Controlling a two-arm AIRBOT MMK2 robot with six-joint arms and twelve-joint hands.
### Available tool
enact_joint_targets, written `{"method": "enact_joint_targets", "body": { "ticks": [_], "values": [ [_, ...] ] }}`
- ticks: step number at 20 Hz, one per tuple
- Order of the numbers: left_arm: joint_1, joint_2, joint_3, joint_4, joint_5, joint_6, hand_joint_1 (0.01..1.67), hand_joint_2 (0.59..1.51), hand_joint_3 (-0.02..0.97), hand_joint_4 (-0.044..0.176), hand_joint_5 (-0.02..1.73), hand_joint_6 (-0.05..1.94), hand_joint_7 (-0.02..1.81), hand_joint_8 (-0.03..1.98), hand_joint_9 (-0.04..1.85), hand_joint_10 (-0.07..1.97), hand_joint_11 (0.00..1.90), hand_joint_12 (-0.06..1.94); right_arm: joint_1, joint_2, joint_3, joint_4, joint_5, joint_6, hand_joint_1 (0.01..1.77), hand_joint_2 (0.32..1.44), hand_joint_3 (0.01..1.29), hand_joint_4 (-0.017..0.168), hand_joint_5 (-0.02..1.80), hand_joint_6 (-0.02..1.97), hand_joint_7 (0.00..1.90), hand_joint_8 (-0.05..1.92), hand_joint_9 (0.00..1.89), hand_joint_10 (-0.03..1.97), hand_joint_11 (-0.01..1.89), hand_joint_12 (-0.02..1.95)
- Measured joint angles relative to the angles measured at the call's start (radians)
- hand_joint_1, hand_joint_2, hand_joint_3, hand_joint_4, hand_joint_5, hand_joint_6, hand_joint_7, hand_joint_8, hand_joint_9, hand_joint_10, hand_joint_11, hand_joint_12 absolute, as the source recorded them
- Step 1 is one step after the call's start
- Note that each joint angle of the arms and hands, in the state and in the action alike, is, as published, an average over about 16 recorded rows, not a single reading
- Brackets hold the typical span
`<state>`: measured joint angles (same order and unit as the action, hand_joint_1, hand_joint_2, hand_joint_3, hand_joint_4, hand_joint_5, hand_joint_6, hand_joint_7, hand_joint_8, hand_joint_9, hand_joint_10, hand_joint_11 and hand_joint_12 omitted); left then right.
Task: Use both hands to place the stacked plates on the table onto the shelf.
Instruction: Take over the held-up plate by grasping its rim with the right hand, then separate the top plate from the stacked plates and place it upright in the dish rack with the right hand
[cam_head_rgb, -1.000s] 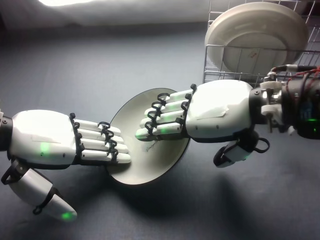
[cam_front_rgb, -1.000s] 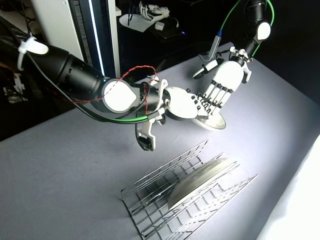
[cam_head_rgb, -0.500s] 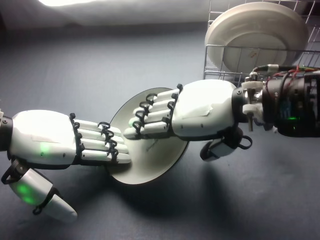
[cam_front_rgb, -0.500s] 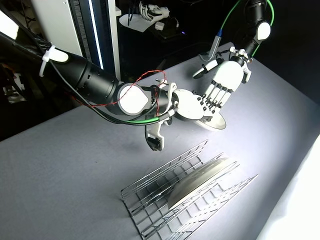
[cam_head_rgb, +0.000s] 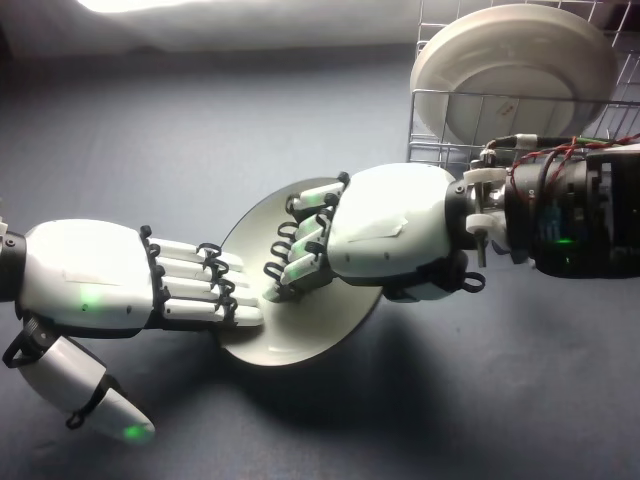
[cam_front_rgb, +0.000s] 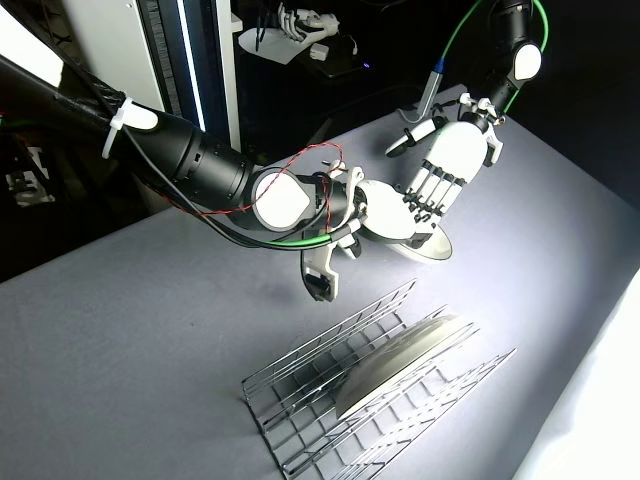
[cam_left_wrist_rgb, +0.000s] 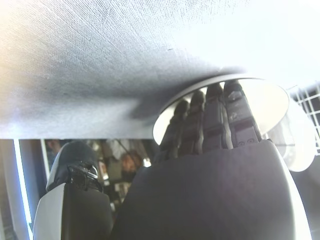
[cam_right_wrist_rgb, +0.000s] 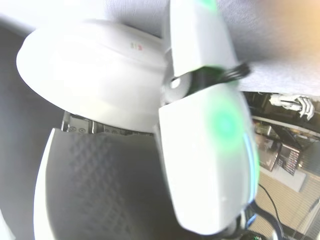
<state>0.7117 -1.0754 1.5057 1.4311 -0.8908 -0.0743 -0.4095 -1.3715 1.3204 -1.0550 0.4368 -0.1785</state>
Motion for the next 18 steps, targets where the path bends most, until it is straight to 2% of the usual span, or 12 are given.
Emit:
{"method": "enact_joint_targets", "body": {
  "ticks": [4,7,13,18],
  "values": [
    [-0.009,0.004,-0.003,0.008,0.000,-0.004,0.01,1.110,0.017,-0.009,-0.01,-0.04,0.00,-0.02,0.01,-0.01,0.01,-0.02,0.003,-0.005,0.003,0.003,0.017,-0.004,1.54,0.96,0.01,0.001,0.52,0.43,0.53,0.29,0.52,0.35,0.38,1.42],
    [-0.029,0.011,-0.007,0.019,-0.001,-0.007,0.01,1.112,0.017,-0.007,-0.01,-0.03,0.00,-0.02,0.01,-0.01,0.01,-0.02,0.008,-0.005,0.004,0.005,0.033,-0.007,1.52,0.96,0.01,0.002,0.65,0.61,0.68,0.42,0.66,0.50,0.54,1.51],
    [-0.107,0.040,-0.017,0.039,-0.004,-0.011,0.01,1.112,0.018,-0.003,0.00,-0.01,0.01,-0.01,0.02,0.00,0.01,0.00,0.027,0.017,-0.012,0.005,0.057,-0.009,1.46,0.94,0.01,0.004,0.79,0.94,0.86,0.67,0.84,0.83,0.85,1.46],
    [-0.192,0.078,-0.021,0.055,-0.013,-0.012,0.01,1.108,0.019,0.001,0.00,0.00,0.02,0.00,0.02,0.00,0.01,0.01,0.051,0.055,-0.049,0.012,0.057,-0.007,1.42,0.94,0.01,0.004,0.83,0.96,0.92,0.71,0.92,0.96,0.95,1.34]
  ]
}}
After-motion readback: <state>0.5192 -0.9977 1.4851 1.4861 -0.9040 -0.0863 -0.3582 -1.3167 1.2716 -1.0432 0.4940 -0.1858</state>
